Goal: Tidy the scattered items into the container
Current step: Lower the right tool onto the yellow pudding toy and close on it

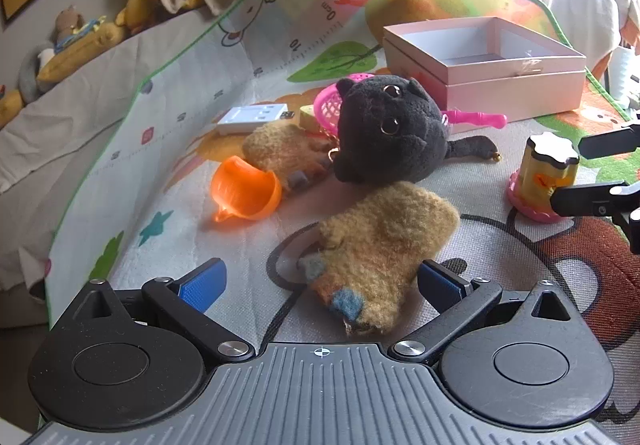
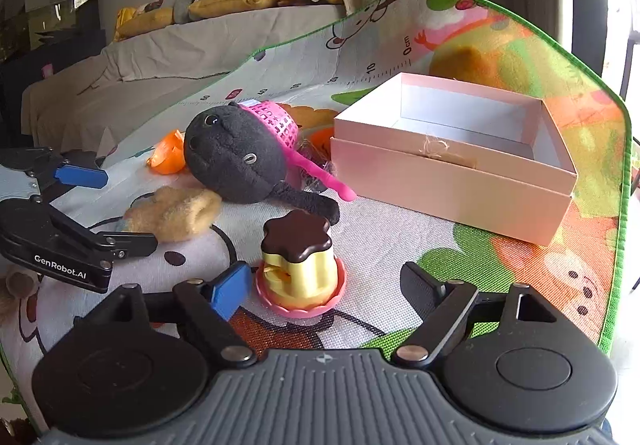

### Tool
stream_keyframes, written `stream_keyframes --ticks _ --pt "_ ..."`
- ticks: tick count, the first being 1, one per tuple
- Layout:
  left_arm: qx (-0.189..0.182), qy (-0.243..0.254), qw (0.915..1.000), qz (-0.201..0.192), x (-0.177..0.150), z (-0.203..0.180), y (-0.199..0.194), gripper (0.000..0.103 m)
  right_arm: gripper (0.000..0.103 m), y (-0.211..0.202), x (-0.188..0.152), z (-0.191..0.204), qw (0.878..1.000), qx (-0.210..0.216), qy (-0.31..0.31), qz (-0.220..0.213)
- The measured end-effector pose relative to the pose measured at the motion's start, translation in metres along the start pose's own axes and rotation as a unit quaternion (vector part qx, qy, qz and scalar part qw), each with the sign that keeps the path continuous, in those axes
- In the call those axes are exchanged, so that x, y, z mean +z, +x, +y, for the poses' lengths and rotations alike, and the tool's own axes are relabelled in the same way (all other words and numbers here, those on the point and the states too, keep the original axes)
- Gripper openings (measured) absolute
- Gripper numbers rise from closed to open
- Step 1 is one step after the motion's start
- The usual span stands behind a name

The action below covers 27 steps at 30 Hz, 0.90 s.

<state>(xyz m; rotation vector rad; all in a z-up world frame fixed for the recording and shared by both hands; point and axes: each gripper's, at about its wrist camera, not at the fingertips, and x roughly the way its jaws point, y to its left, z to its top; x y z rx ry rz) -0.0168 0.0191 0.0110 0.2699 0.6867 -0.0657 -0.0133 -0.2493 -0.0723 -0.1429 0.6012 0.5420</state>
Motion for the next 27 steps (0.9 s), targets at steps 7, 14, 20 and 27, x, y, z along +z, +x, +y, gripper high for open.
stream_keyframes --ticks 7,14,20,27 --pt "0.021 0.013 0.9997 0.004 0.0 0.01 0.0 0.103 0.089 0.003 0.001 0.0 1.0 0.0 0.002 0.006" --pt "0.113 0.055 0.9921 -0.004 0.003 0.035 0.008 0.103 0.093 0.005 0.001 -0.002 1.0 -0.005 0.01 0.011" --pt "0.124 -0.043 0.9906 -0.039 0.014 0.073 -0.01 0.103 0.097 0.006 0.001 -0.003 1.0 -0.009 0.017 0.011" --pt "-0.128 -0.075 0.9871 -0.061 0.018 0.024 -0.022 0.103 0.097 0.0 -0.001 -0.005 0.999 -0.018 0.029 -0.006"
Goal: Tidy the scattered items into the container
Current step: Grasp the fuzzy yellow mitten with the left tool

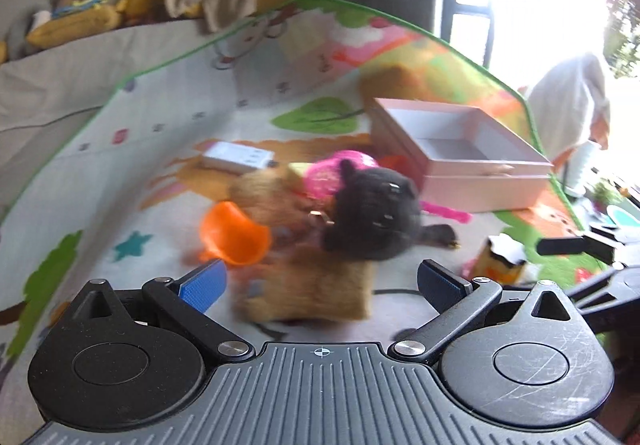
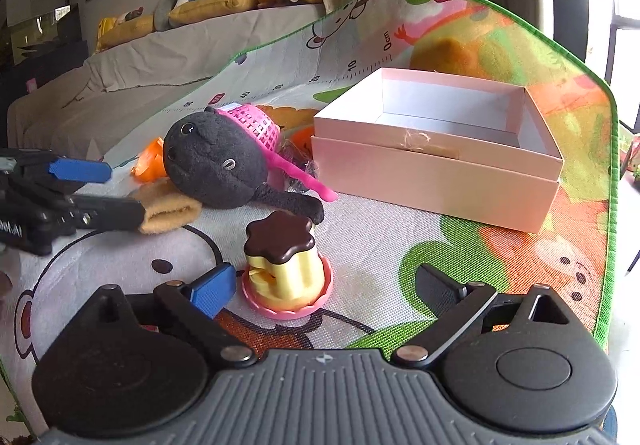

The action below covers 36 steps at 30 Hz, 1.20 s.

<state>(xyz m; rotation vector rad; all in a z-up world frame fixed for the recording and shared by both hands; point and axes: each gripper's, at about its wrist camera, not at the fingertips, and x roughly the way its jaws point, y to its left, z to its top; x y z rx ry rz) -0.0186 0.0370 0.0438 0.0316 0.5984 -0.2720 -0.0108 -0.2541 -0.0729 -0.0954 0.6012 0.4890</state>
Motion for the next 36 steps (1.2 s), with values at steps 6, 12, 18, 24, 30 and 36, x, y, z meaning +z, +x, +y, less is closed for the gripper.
stream_keyframes --ticks 6,12,18,24,30,36 --pt "-0.058 0.02 0.998 0.015 0.008 -0.016 0.047 0.103 0.097 -0.002 0.001 -0.004 1.0 -0.001 0.013 -0.006" --pt "-0.135 -0.014 0.988 0.074 0.013 0.0 0.075 0.103 0.097 -0.003 0.0 -0.008 1.0 0.001 0.024 -0.01" --pt "-0.197 0.01 0.9743 0.109 -0.01 0.003 0.039 0.103 0.098 -0.004 0.001 -0.006 1.0 0.004 0.021 -0.01" --pt "-0.076 0.098 0.9863 0.108 -0.029 0.002 0.003 0.103 0.098 -0.005 0.0 0.0 1.0 -0.001 0.004 -0.014" --pt "0.067 0.019 0.9954 0.066 -0.032 0.014 -0.017 0.103 0.098 -0.002 0.001 -0.001 1.0 -0.005 0.008 -0.005" --pt "0.097 0.044 0.9929 0.053 -0.039 -0.011 -0.009 0.103 0.098 -0.003 0.0 0.0 1.0 -0.009 0.004 -0.007"
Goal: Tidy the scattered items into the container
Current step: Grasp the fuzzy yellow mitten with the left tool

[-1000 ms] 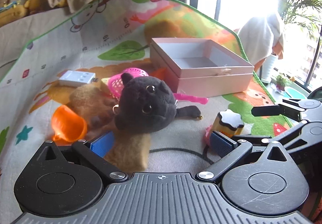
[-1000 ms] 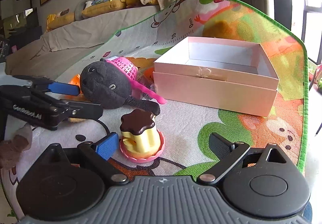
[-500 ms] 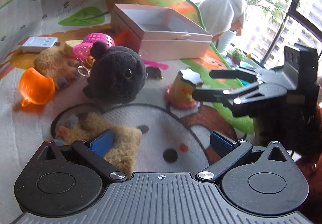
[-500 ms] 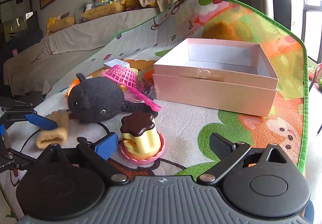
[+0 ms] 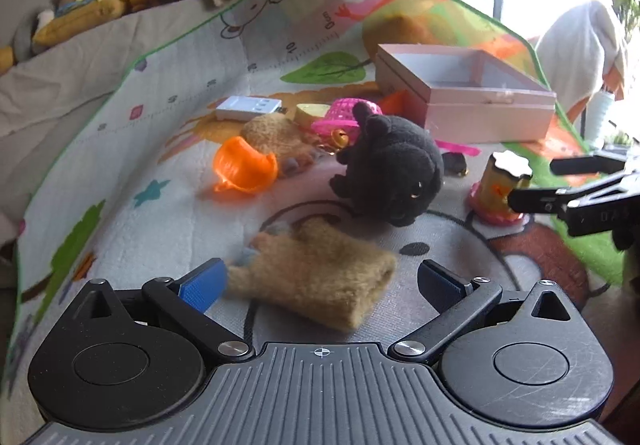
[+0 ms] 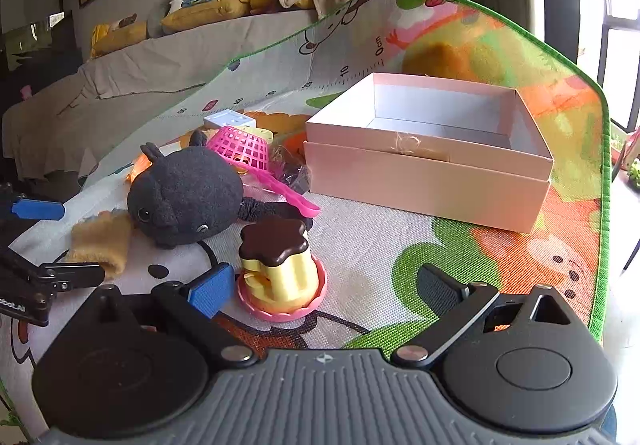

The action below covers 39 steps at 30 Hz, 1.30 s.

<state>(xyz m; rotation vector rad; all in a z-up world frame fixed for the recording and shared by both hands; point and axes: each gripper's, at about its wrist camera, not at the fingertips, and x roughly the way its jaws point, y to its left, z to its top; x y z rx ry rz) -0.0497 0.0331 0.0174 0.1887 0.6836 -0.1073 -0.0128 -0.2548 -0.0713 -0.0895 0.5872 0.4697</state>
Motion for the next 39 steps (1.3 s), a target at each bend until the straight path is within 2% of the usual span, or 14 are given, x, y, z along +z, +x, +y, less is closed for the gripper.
stream_keyframes --ticks 3,7,8,13,16,21,23,24,26,29,34,35,37,39 --pt "0.061 0.042 0.9973 0.0 -0.002 0.005 0.004 0.103 0.099 -0.001 0.0 -0.001 1.0 0.0 0.004 -0.003" --pt "0.144 0.037 0.9887 -0.02 -0.004 0.029 -0.006 0.103 0.099 0.001 0.0 -0.001 1.0 0.003 0.003 0.002" --pt "0.149 0.024 0.9881 -0.028 -0.004 0.033 -0.01 0.103 0.099 0.001 0.0 -0.001 1.0 0.003 0.003 0.003" --pt "0.037 -0.073 0.9961 -0.033 0.004 0.04 -0.007 0.103 0.099 0.0 0.0 0.0 1.0 -0.002 0.002 0.002" --pt "0.066 -0.055 0.996 -0.022 0.008 0.03 0.014 0.103 0.099 -0.002 -0.001 0.0 1.0 -0.003 0.0 -0.003" --pt "0.061 -0.063 0.9961 -0.01 0.005 0.037 0.031 0.102 0.099 0.001 0.0 -0.002 1.0 0.001 0.004 0.006" --pt "0.053 -0.071 0.9961 -0.005 0.002 0.039 0.032 0.089 0.099 0.001 0.0 -0.002 1.0 0.001 0.004 0.005" --pt "0.045 -0.079 0.9959 -0.005 0.001 0.041 0.031 0.077 0.099 0.001 0.0 -0.001 1.0 0.001 0.004 0.005" --pt "0.035 -0.086 0.9956 -0.008 0.0 0.042 0.028 0.074 0.099 0.001 0.0 -0.001 1.0 0.001 0.003 0.005" --pt "0.004 -0.054 0.9984 -0.019 -0.002 0.029 0.019 0.07 0.099 0.001 0.0 -0.001 1.0 0.0 0.002 0.005" --pt "-0.086 0.013 0.9961 -0.018 -0.012 -0.002 -0.001 0.072 0.099 0.003 0.0 0.001 1.0 0.0 -0.003 0.009" --pt "-0.089 0.017 0.9958 -0.018 -0.014 -0.005 -0.003 0.076 0.099 0.004 0.001 0.002 1.0 0.0 -0.008 0.013" --pt "-0.078 0.015 0.9967 -0.018 -0.015 -0.008 -0.005 0.094 0.099 0.007 0.001 0.007 1.0 0.002 -0.022 0.022" --pt "-0.062 0.006 0.9979 -0.014 -0.015 -0.005 -0.003 0.096 0.099 0.011 0.003 0.012 0.998 0.011 -0.044 0.033"
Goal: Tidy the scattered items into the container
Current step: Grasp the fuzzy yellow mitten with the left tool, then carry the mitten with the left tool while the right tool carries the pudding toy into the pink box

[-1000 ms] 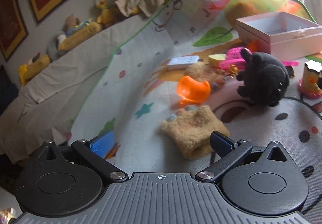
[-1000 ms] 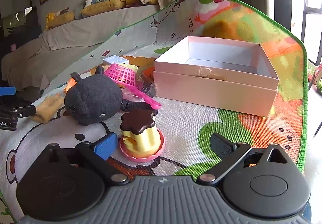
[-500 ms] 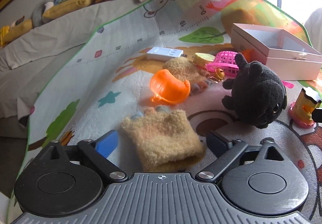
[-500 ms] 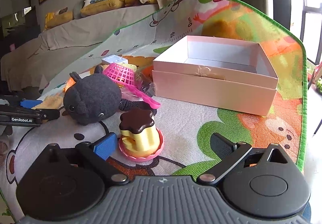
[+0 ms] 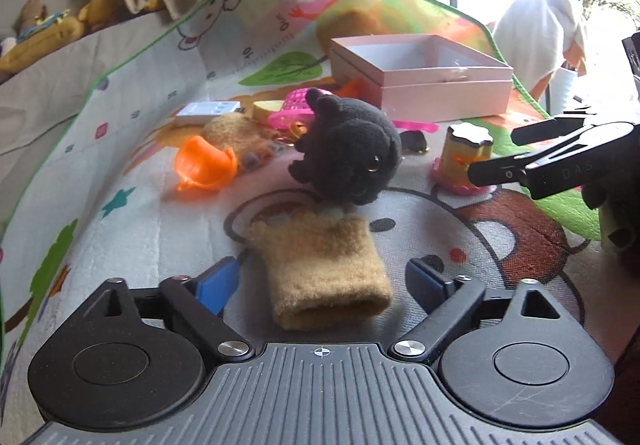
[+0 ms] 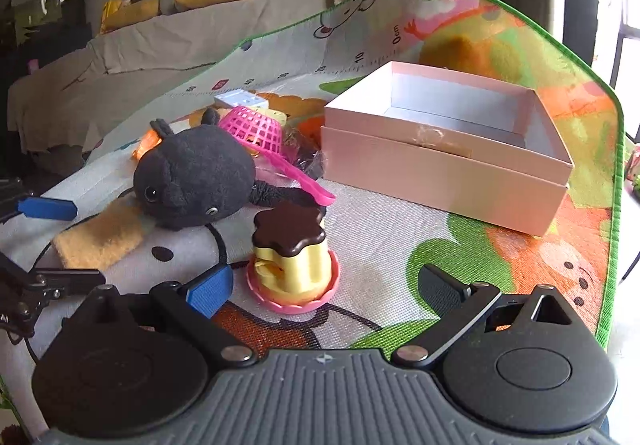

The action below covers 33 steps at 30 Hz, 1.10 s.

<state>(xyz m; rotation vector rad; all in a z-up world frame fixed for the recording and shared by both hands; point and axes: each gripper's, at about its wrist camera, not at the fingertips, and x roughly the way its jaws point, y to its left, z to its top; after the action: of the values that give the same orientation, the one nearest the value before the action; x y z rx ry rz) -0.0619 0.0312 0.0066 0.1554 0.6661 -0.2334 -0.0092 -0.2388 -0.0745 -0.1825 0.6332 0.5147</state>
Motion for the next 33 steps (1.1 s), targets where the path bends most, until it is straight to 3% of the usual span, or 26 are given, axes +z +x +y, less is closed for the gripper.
stream_keyframes --ticks 9,14,19,26,30,33 --pt "-0.003 -0.112 0.9934 0.022 0.007 0.02 0.002 0.103 0.069 0.01 0.004 0.012 0.999 0.026 -0.025 0.014" --pt "-0.021 -0.119 0.9927 0.0 0.01 0.013 -0.001 0.103 0.057 0.008 0.002 0.012 0.999 0.023 -0.024 0.008" --pt "0.0 -0.09 0.9958 0.016 0.015 -0.001 0.005 0.103 0.056 -0.001 -0.003 0.014 0.999 0.035 -0.02 0.008" --pt "-0.021 -0.055 0.9982 0.012 0.01 -0.006 0.002 0.102 0.056 -0.005 -0.006 0.015 0.999 0.044 -0.016 0.004" --pt "-0.011 -0.061 0.998 0.016 0.009 -0.009 0.008 0.082 0.062 -0.006 -0.007 0.014 0.999 0.041 -0.009 -0.001" --pt "0.002 -0.06 0.9981 0.012 0.01 -0.009 0.011 0.079 0.065 -0.007 -0.007 0.013 0.999 0.041 -0.006 -0.005"
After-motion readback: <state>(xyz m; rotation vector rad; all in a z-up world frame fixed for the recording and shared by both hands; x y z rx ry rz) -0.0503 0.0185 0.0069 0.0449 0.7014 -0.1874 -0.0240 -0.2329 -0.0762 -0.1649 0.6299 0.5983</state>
